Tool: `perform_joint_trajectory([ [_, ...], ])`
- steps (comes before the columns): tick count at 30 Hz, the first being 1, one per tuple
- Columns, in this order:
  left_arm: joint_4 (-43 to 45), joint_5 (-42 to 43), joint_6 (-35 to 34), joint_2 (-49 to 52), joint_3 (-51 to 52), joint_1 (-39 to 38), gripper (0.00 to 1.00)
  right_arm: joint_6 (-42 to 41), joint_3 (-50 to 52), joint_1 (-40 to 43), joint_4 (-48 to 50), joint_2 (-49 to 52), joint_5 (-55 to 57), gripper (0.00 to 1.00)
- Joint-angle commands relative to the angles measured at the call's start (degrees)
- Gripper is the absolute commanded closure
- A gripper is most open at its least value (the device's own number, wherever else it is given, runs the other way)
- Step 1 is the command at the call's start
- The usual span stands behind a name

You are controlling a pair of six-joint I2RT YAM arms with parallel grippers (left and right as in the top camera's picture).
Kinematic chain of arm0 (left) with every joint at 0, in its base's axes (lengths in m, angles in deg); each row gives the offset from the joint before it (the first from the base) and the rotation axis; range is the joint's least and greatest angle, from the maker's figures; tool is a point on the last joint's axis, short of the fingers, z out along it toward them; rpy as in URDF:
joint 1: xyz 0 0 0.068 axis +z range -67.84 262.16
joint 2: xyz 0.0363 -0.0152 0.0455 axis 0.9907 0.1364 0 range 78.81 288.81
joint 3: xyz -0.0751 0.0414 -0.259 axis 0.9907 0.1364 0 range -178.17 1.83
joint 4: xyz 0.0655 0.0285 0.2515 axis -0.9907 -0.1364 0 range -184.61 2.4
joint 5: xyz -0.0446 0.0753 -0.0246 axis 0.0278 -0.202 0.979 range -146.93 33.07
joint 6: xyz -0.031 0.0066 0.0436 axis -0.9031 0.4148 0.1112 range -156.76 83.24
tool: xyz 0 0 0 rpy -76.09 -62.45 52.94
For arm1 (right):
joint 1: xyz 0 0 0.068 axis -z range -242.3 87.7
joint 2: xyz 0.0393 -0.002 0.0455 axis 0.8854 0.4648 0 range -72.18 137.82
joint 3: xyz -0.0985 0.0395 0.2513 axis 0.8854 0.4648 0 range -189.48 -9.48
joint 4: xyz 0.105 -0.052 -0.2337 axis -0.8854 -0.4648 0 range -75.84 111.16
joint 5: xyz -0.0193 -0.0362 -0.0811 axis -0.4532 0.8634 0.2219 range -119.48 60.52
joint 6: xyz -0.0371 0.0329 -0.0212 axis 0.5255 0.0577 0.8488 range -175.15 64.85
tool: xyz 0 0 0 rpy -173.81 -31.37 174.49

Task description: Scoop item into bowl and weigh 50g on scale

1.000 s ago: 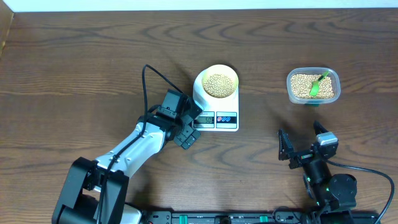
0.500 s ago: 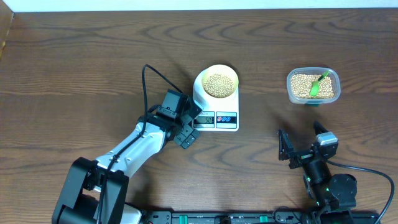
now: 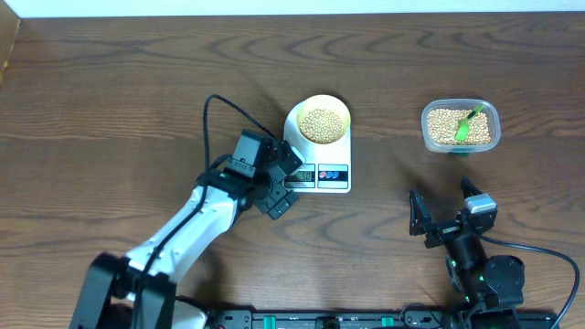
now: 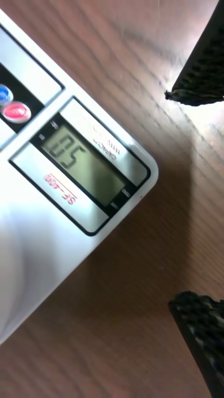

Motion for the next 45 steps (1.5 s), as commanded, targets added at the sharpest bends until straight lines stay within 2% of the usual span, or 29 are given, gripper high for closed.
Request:
perform_joint_trajectory([
  [1,0.07,1.79,1.16,-2.89,1.81,0.11,0.02,-0.63,0.09,-0.48,-0.22,-0.42,0.02,0.01],
  [4,2.25,1.60,1.18,-5.53,3.17,0.20,0.02,-0.63,0.09,-0.48,-0.22,-0.42,0.04,0.01],
  [12,17.20,-0.24,1.14,-14.10,11.43,1.66,0.02,-0.63,0.09,-0.48,-0.22,-0.42,0.02,0.01],
  [24,17.92,-0.22,0.61,-27.26,17.88,5.66,0.02,-0.63,0.09,-0.48,-0.22,-0.42,0.02,0.01],
  [27,18.25,-0.22,-1.57,-30.99,20.85,6.36,0.02,-0.63,0.09,-0.48,-0.22,-0.42,0.04,0.01],
  [30,21.14,-0.20,-4.11,-35.01,24.48,7.04,0.02,-0.63,0.09,-0.48,-0.22,-0.42,0.02,0.01],
  [39,28.37,-0.24,-4.09,-47.04,34.69,7.98,0.02,-0.63,0.09,-0.48,-0.22,-0.42,0.02,0.01],
  [45,29.46,-0.28,-4.09,-54.36,39.36,8.26,0.02,-0.63,0.09,-0.48,-0.22,-0.42,0.02,0.01],
])
